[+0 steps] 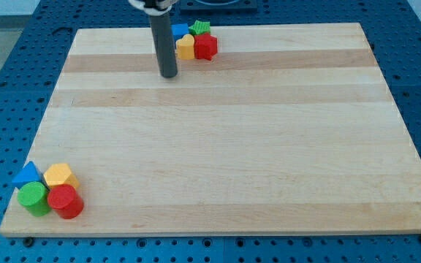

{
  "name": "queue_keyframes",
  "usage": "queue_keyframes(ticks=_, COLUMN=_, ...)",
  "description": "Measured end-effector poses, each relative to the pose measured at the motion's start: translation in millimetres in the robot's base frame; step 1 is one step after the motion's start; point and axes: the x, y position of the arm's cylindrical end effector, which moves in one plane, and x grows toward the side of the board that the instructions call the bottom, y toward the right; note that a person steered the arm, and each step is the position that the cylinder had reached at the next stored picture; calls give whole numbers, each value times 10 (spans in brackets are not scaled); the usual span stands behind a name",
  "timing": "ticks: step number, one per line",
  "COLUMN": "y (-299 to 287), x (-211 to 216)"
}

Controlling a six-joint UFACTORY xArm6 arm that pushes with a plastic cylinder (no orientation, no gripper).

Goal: Push the blue cube and the green star a bit right

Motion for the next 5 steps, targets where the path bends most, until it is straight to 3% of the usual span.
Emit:
queue_keyframes(ticks=1, y=-779, x=550)
queue_keyframes(ticks=2, y=-1661, x=574)
queue_keyframes(ticks=4, y=-1963, x=321)
queue_keyframes(ticks=5, y=-1955, x=-260)
